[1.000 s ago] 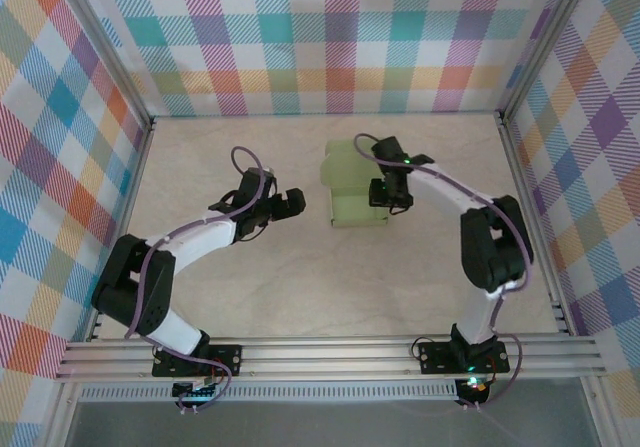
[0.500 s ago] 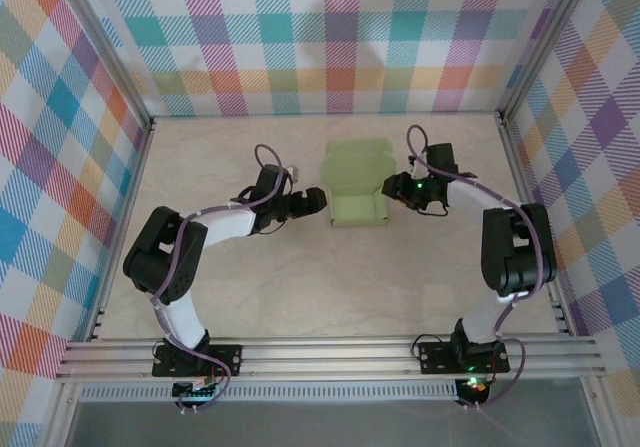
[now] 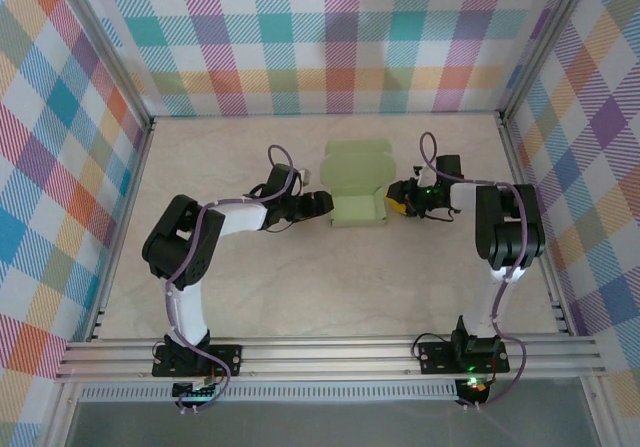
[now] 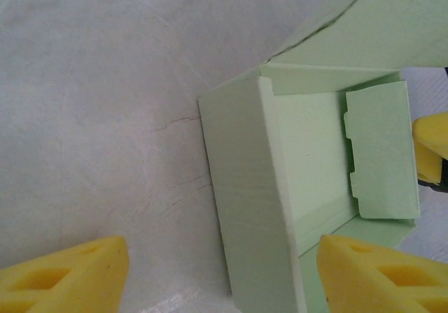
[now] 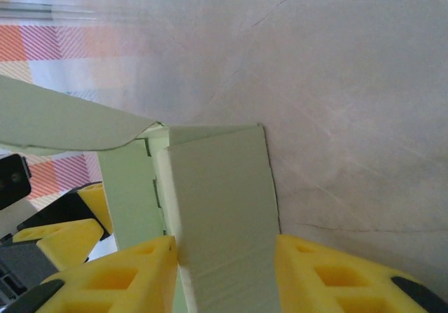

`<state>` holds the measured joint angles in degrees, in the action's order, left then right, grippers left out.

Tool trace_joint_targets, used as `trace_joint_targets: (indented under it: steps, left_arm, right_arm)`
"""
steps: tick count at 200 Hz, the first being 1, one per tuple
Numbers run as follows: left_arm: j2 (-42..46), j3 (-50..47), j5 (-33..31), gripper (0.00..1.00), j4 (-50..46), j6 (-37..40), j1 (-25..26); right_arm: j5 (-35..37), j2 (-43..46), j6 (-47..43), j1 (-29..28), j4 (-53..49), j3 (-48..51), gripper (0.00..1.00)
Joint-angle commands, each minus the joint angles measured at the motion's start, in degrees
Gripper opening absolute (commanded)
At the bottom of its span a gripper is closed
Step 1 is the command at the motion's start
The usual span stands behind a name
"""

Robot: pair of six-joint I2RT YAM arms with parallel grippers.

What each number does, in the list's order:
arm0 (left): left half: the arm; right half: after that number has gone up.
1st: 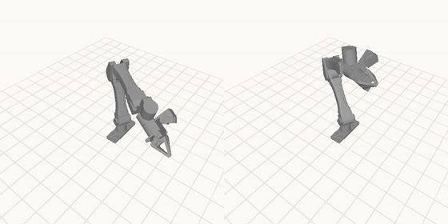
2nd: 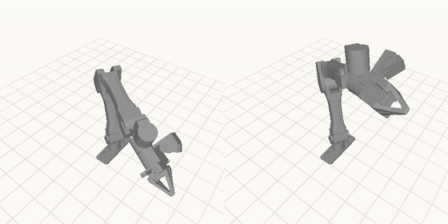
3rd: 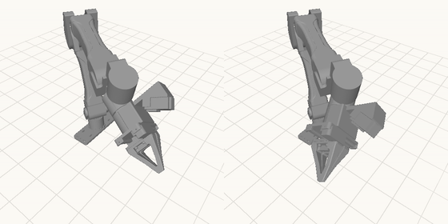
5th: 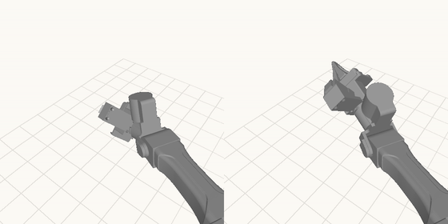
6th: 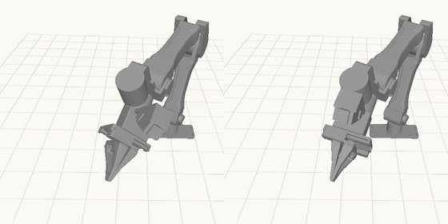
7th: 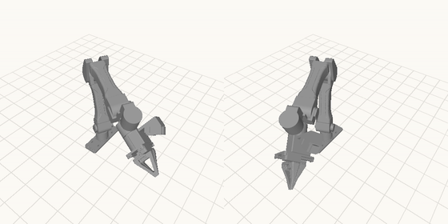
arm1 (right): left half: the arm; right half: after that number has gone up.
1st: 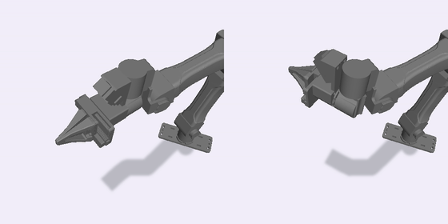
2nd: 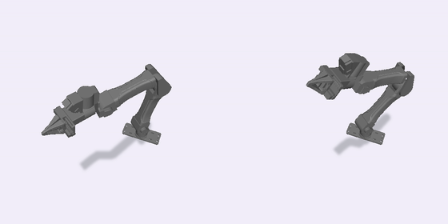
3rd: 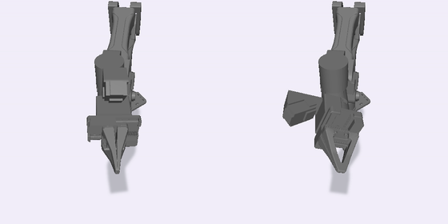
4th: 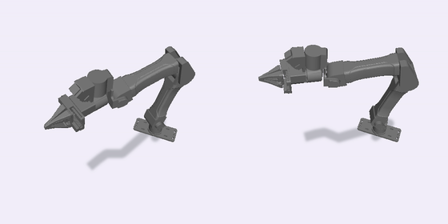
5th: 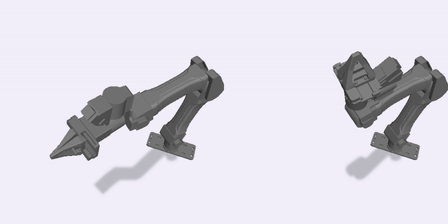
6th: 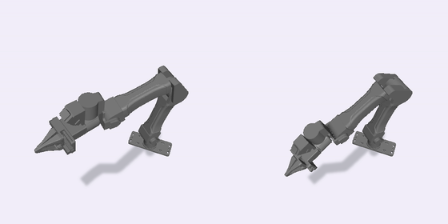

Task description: Fold the paper box

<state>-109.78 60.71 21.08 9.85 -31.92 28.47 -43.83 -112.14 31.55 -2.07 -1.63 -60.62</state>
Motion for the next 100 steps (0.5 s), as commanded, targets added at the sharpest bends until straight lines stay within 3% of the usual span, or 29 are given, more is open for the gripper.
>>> trace_joint_targets:
  steps: [1, 27, 100]
  left_arm:
    - [-0.9, 1.3, 1.1, 0.70, 1.2, -0.6, 0.4]
    - [-1.8, 1.4, 1.6, 0.58, 1.6, -0.9, 0.4]
    - [-2.7, 1.3, 2.0, 0.50, 1.7, -1.1, 0.4]
  right_arm:
    - [-3.1, -0.7, 0.5, -0.1, 2.4, 0.7, 0.40]
    - [-2.6, -1.5, 0.0, -0.1, 1.4, 0.5, 0.38]
    - [-3.9, -0.2, -0.8, -0.1, 2.0, 1.9, 0.38]
